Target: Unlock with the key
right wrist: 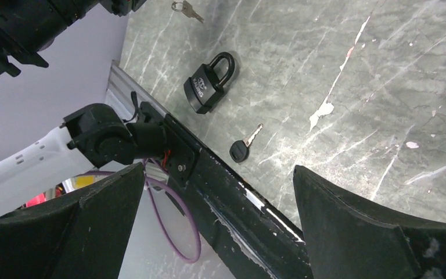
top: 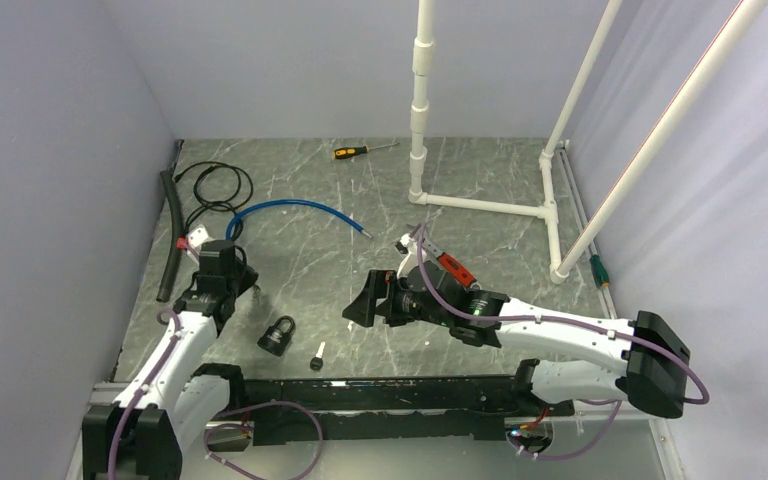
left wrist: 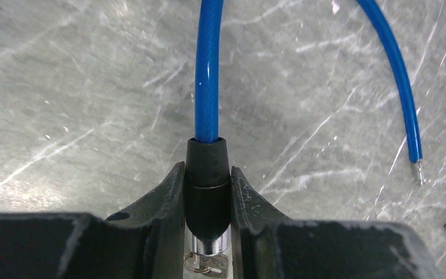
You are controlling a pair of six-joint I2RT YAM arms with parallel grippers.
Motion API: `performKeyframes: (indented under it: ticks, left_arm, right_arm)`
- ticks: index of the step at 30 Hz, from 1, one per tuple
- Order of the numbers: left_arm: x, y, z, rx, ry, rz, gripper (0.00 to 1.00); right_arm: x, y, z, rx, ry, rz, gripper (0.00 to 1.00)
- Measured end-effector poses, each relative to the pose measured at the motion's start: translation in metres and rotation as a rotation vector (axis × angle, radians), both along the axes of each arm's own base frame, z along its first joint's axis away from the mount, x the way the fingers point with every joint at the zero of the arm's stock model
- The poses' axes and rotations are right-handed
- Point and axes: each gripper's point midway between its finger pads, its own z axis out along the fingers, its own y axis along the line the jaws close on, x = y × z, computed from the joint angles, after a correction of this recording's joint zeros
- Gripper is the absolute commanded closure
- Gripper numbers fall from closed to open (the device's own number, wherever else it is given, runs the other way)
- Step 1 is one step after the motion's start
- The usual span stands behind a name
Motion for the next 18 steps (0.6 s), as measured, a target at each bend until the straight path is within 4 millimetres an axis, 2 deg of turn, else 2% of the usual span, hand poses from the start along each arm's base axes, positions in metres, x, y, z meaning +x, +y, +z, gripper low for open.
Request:
performKeyframes:
  ticks: [3,9,14,18]
  left_arm:
    - [-0.002,-0.009,-0.012,-0.021,0.039,-0.05,0.99]
    - [0.008,-0.025,-0.041,-0.075,0.115,-0.109,0.98]
    - [0.025,-0.038,-0.06,-0.126,0.144,-0.155,0.99]
    - [0.055,-0.052,-0.056,-0.168,0.099,-0.202,1.0]
  right_arm:
    - [-0.001,0.002,-0.007,-0.009,0.01,0.008,0.0]
    - [-0.002,0.001,-0.015,-0.02,0.022,0.006,0.01]
    - [-0.002,0.0,-0.017,-0.025,0.025,0.006,0.01]
    - [-0.003,-0.002,-0.021,-0.033,0.029,0.005,0.01]
